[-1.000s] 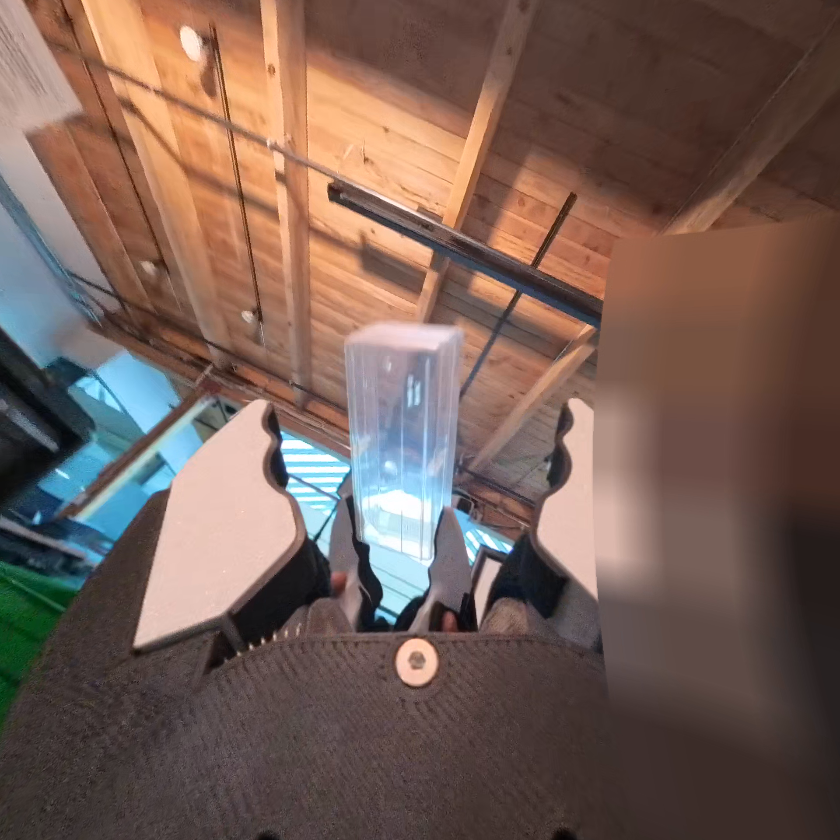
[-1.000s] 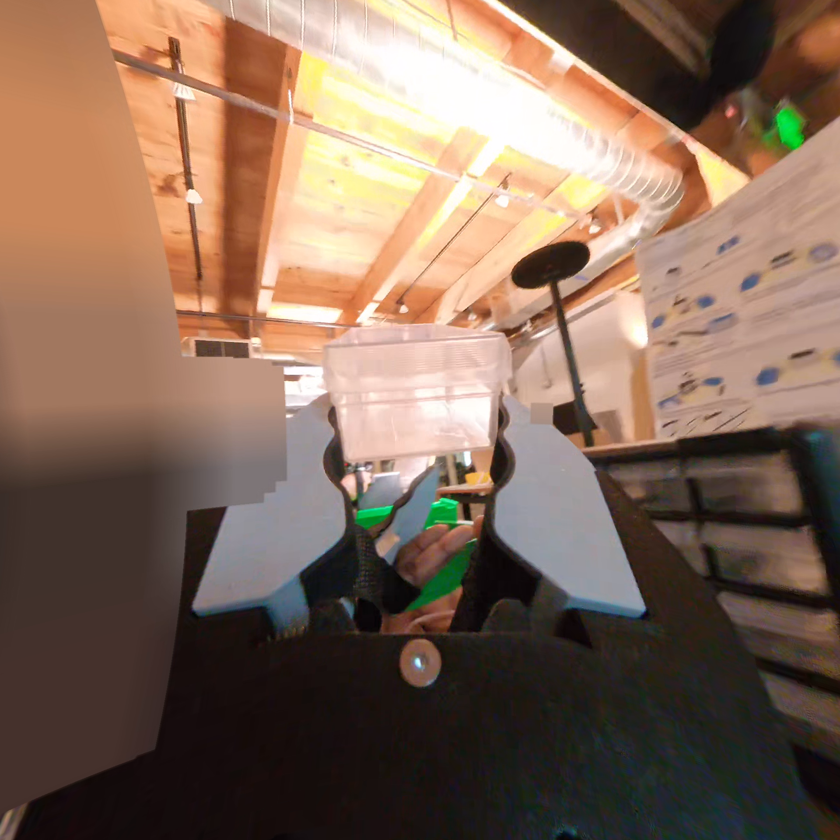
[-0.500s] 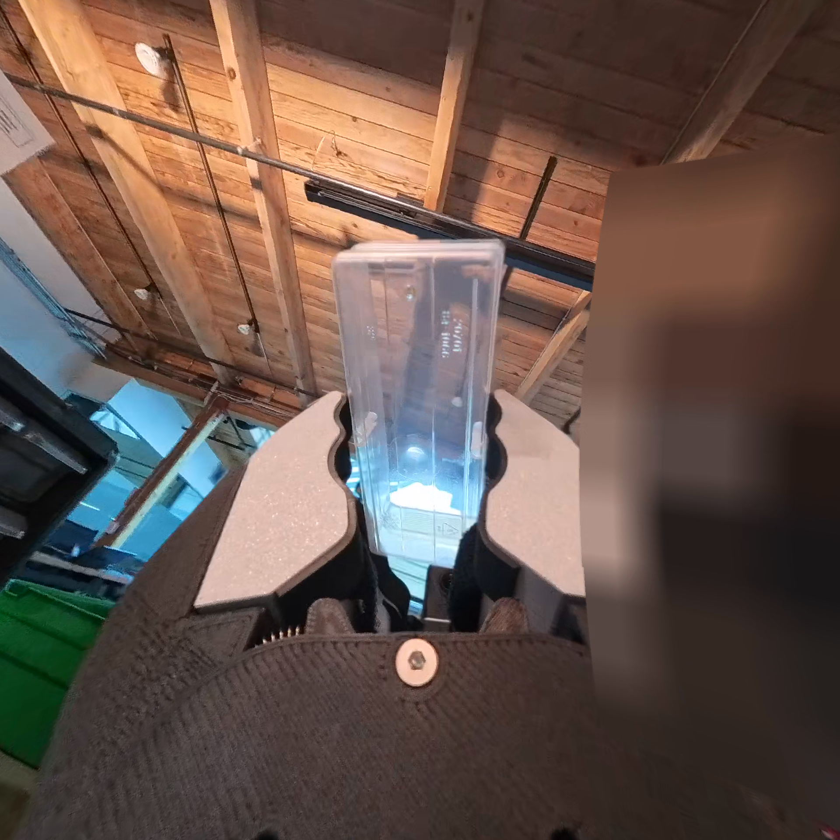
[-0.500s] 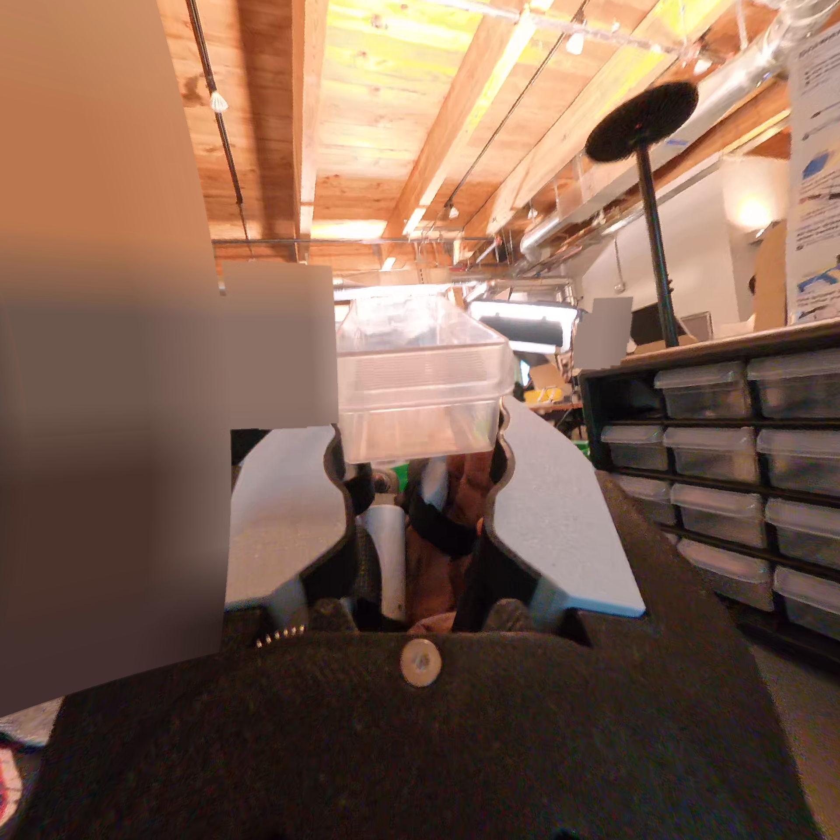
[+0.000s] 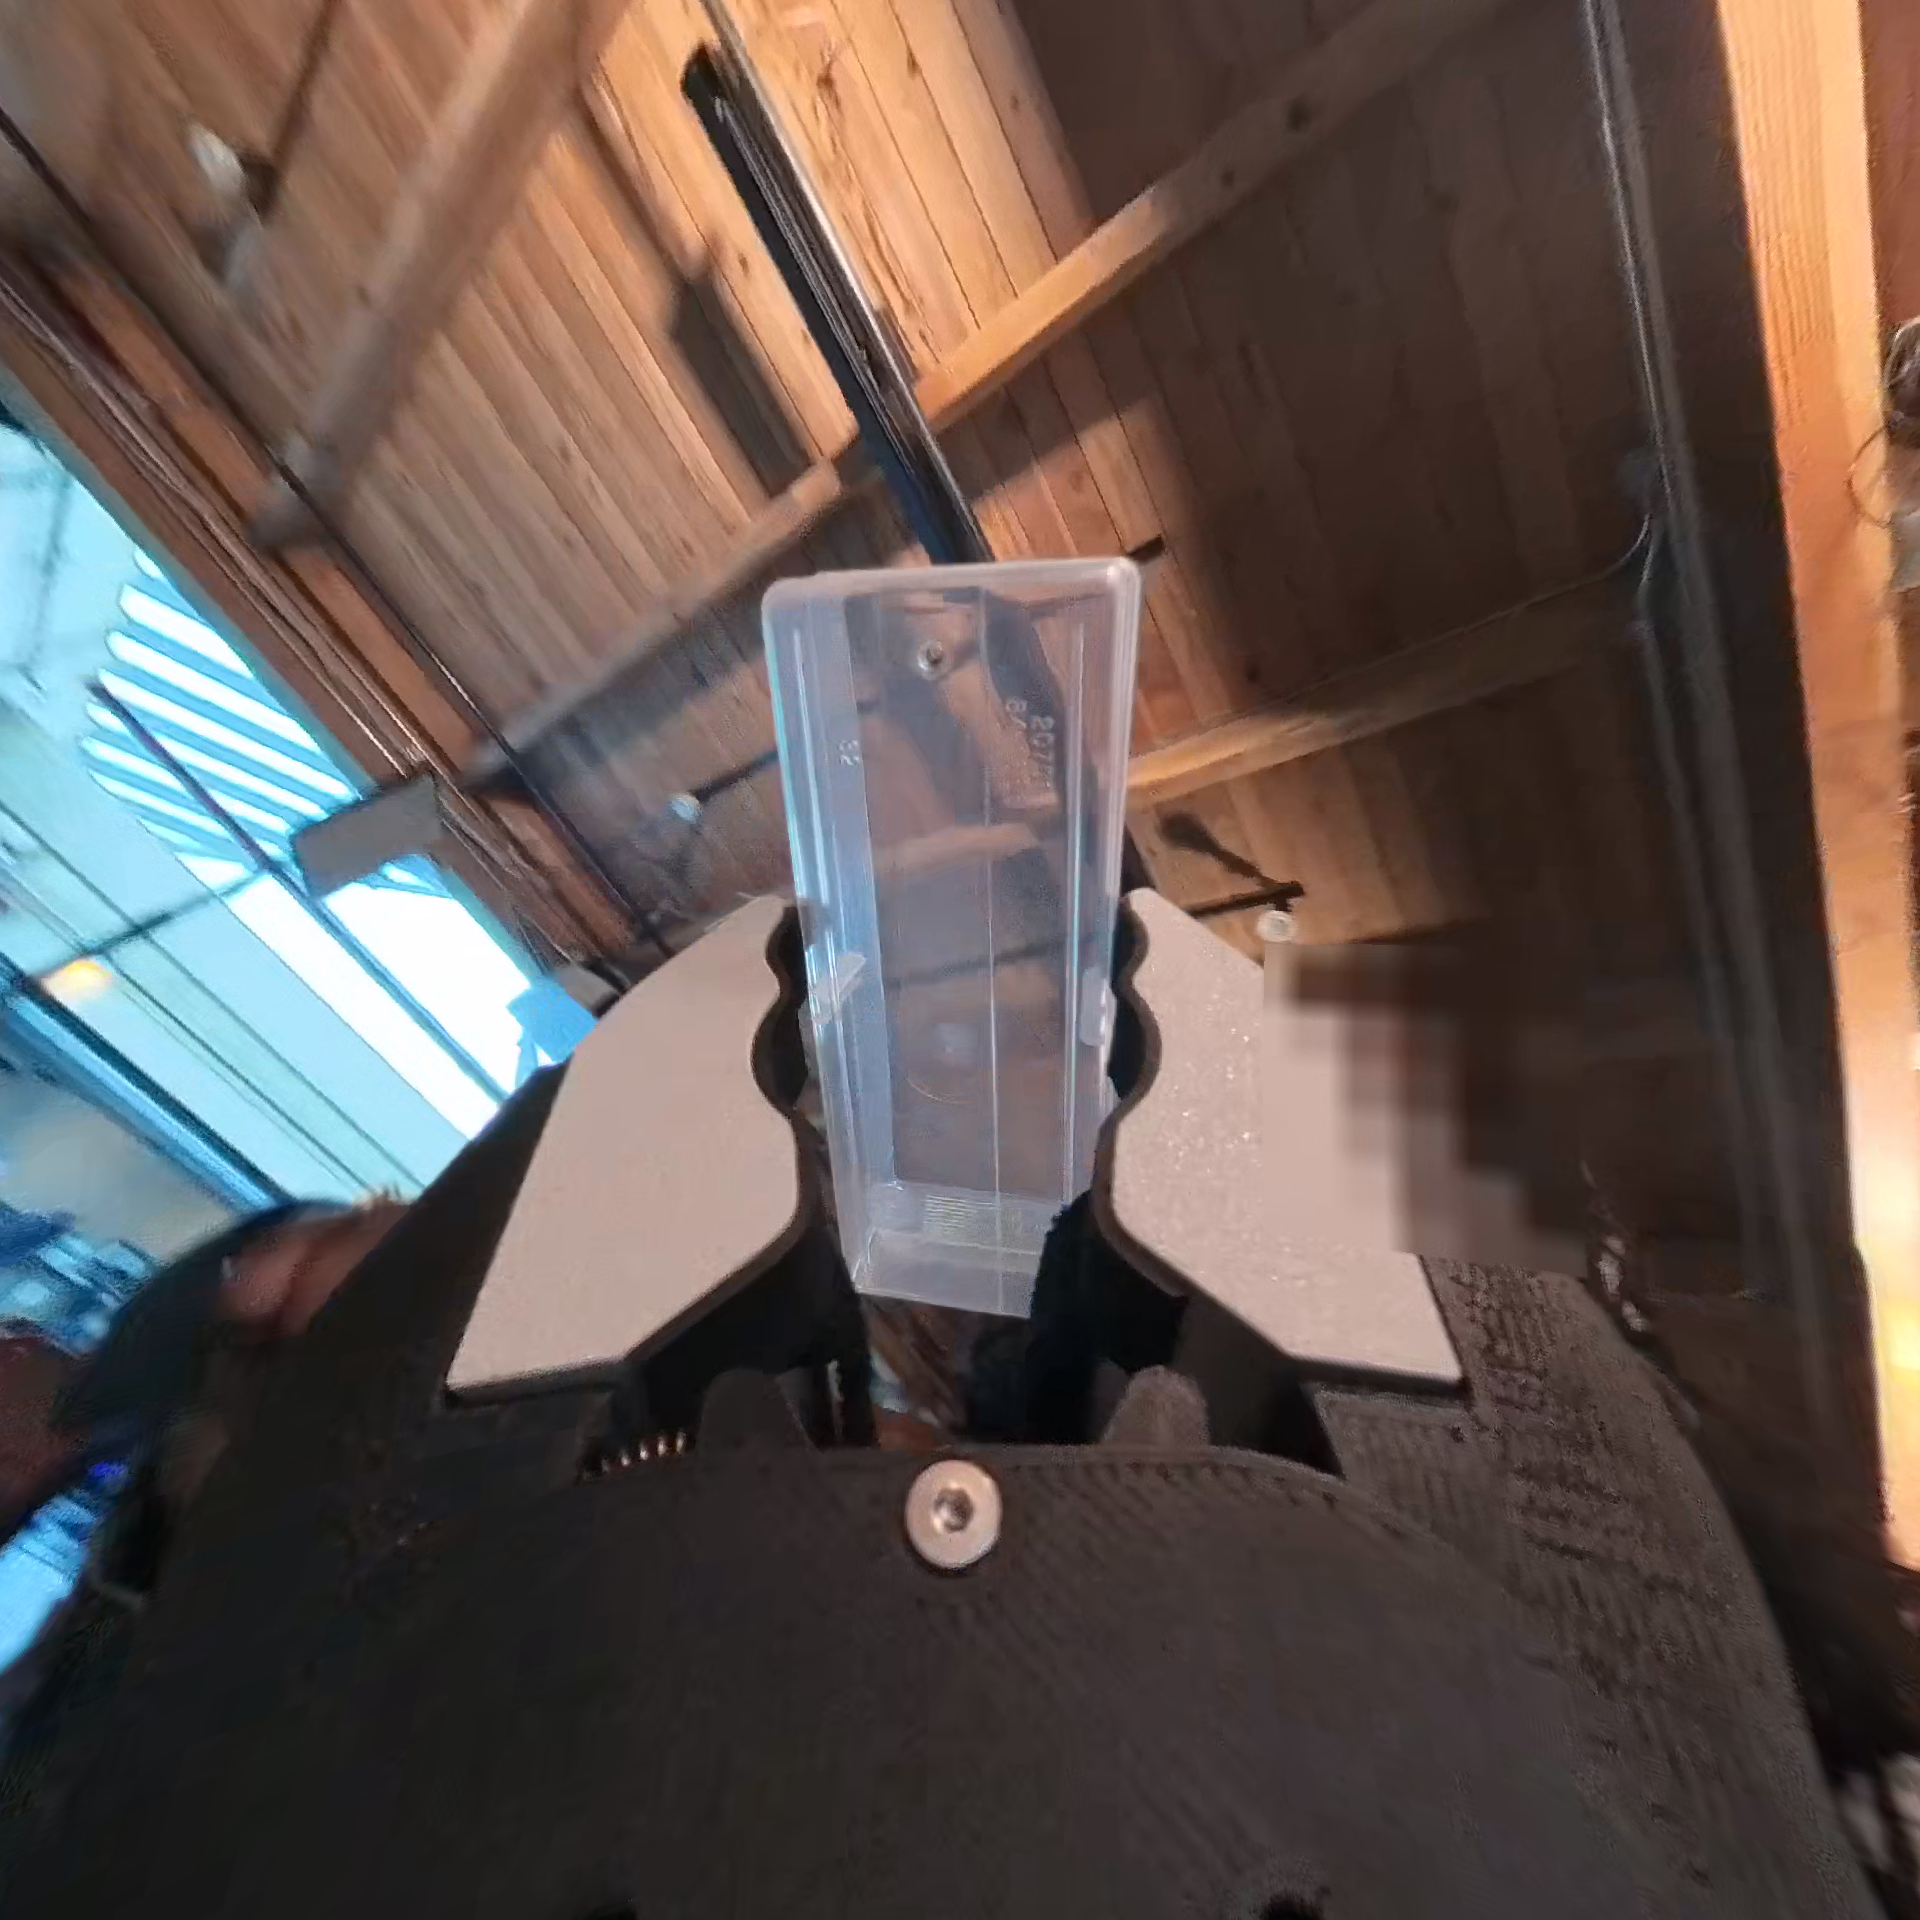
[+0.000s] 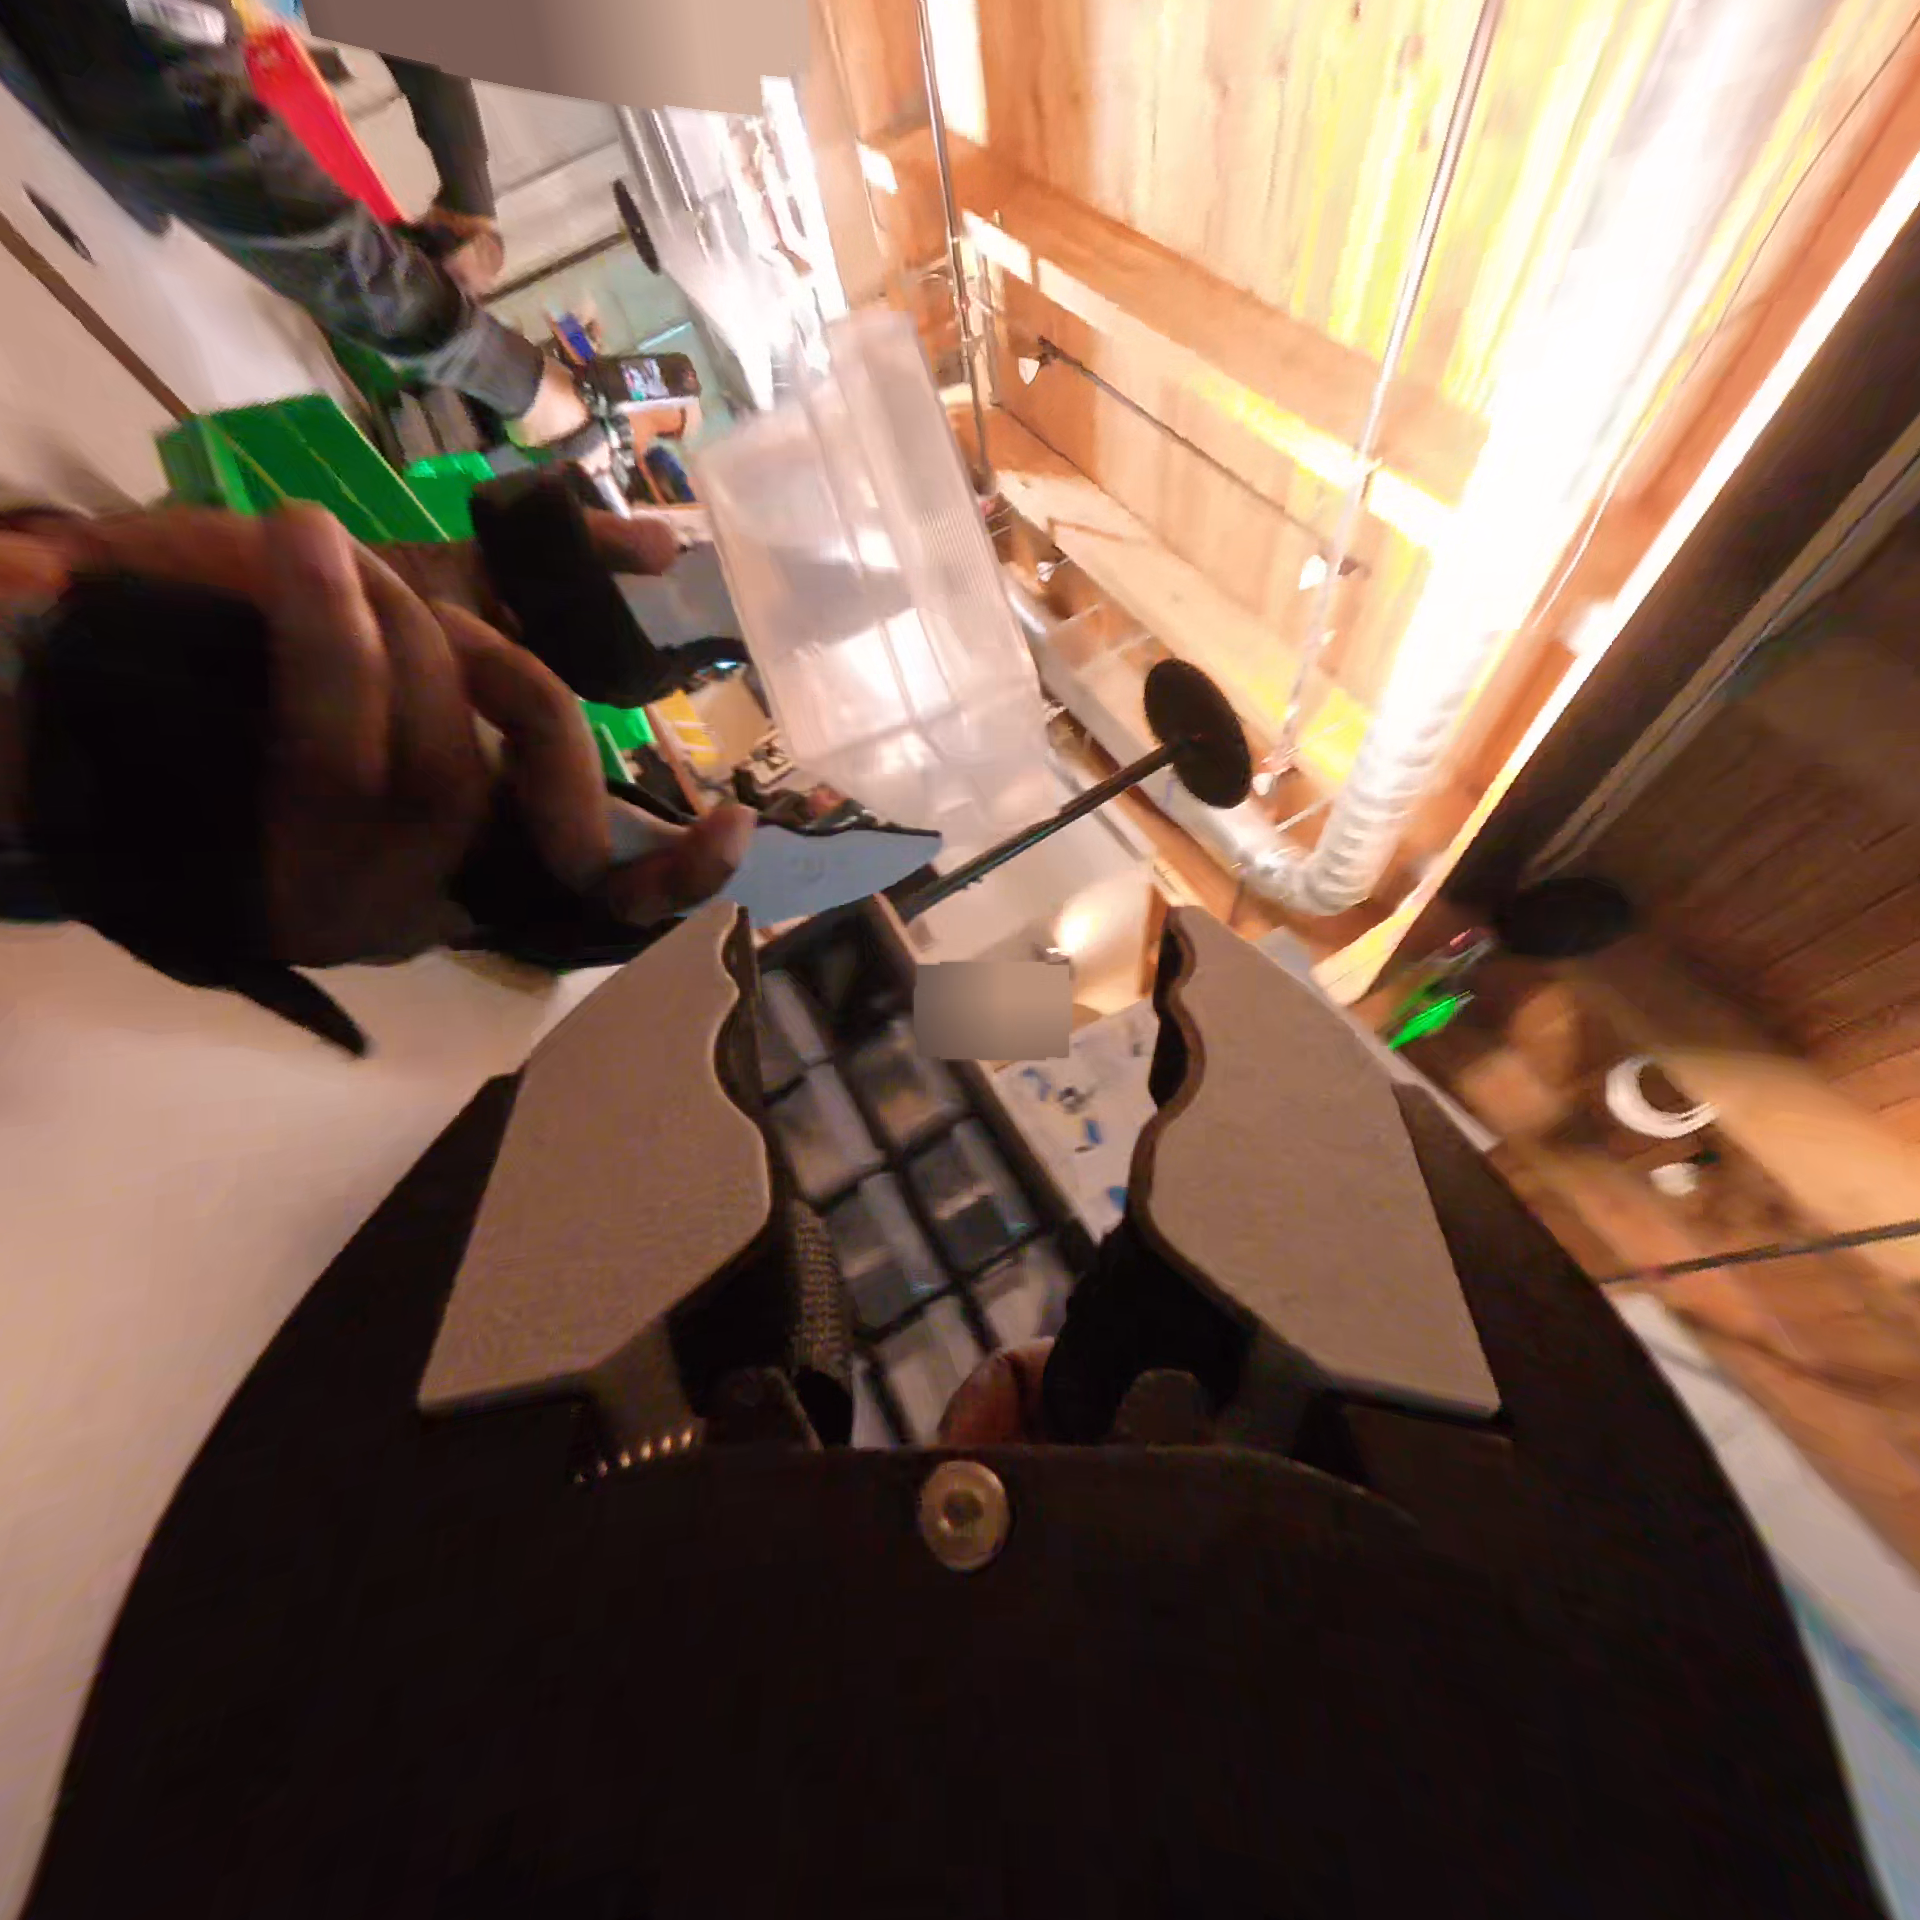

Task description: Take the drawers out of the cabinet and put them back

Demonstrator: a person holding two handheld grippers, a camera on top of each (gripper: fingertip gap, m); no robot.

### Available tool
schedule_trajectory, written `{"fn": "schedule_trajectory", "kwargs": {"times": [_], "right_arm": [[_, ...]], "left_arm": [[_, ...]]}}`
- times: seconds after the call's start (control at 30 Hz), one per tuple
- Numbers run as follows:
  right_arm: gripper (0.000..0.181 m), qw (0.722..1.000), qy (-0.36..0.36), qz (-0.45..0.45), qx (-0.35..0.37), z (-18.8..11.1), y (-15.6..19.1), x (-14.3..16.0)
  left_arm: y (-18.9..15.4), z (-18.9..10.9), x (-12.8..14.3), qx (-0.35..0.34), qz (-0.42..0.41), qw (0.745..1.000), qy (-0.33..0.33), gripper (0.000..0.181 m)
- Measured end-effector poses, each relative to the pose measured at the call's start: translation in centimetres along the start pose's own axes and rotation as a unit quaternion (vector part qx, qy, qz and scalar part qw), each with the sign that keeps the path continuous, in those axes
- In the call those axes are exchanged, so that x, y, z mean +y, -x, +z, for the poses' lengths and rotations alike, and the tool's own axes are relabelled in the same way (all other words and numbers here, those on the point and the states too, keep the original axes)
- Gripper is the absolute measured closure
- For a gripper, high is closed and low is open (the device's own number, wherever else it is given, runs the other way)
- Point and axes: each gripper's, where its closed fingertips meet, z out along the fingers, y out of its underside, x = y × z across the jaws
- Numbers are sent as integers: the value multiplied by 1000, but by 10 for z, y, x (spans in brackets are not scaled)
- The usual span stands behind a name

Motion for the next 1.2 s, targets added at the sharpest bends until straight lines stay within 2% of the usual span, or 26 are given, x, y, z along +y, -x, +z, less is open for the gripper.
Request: {"fn": "schedule_trajectory", "kwargs": {"times": [0.17, 0.27, 0.4, 0.5, 0.57, 0.6, 0.63, 0.67, 0.7, 0.73, 0.77, 0.8, 0.87, 0.9, 0.93, 0.97, 1.0, 1.03, 1.2], "right_arm": [[105, 993, -39, -114, -6, 10, -6, -13], [131, 986, -66, -150, -18, 13, 1, -21], [134, 985, -63, -154, -35, 12, 3, -20], [134, 991, -28, -119, -53, 13, -2, -13], [134, 993, 16, -104, -45, 14, -10, -2], [135, 993, 40, -101, -40, 15, -14, 4], [134, 992, 63, -100, -36, 16, -16, 10], [134, 990, 89, -102, -31, 16, -19, 18], [134, 987, 119, -109, -30, 17, -20, 27], [134, 983, 141, -114, -36, 17, -19, 33], [135, 979, 160, -113, -48, 17, -17, 39], [134, 976, 180, -103, -69, 17, -13, 44], [134, 968, 208, -90, -107, 17, -8, 50], [134, 963, 218, -94, -123, 17, -6, 52], [135, 959, 228, -99, -138, 18, -4, 53], [135, 955, 235, -104, -151, 19, -1, 53], [135, 951, 239, -110, -164, 20, 2, 52], [135, 948, 240, -117, -174, 21, 6, 51], [135, 930, 259, -150, -211, 25, 19, 56]], "left_arm": [[18, 5, 24, -9, -61, 998, 30, 125], [24, 4, 27, -16, -81, 996, 31, 125], [28, 2, 27, -28, -99, 993, 56, 124], [30, -1, 21, -63, -22, 995, 69, 119], [38, -6, 10, -136, 117, 980, 80, 108], [40, -9, 2, -177, 207, 958, 84, 103], [38, -11, -6, -209, 308, 924, 89, 98], [31, -11, -13, -232, 412, 876, 94, 98], [21, -8, -15, -239, 515, 817, 101, 94], [9, -4, -10, -228, 614, 746, 121, 93], [2, -1, -1, -214, 702, 661, 157, 93], [1, 0, 8, -207, 773, 564, 202, 93], [12, -7, 21, -200, 857, 367, 301, 92], [18, -11, 24, -196, 875, 281, 342, 91], [23, -15, 26, -192, 885, 210, 369, 92], [27, -16, 26, -188, 891, 158, 382, 92], [31, -17, 27, -184, 894, 121, 391, 94], [35, -17, 27, -183, 895, 96, 396, 97], [51, -29, 16, -188, 884, 37, 427, 121]]}}
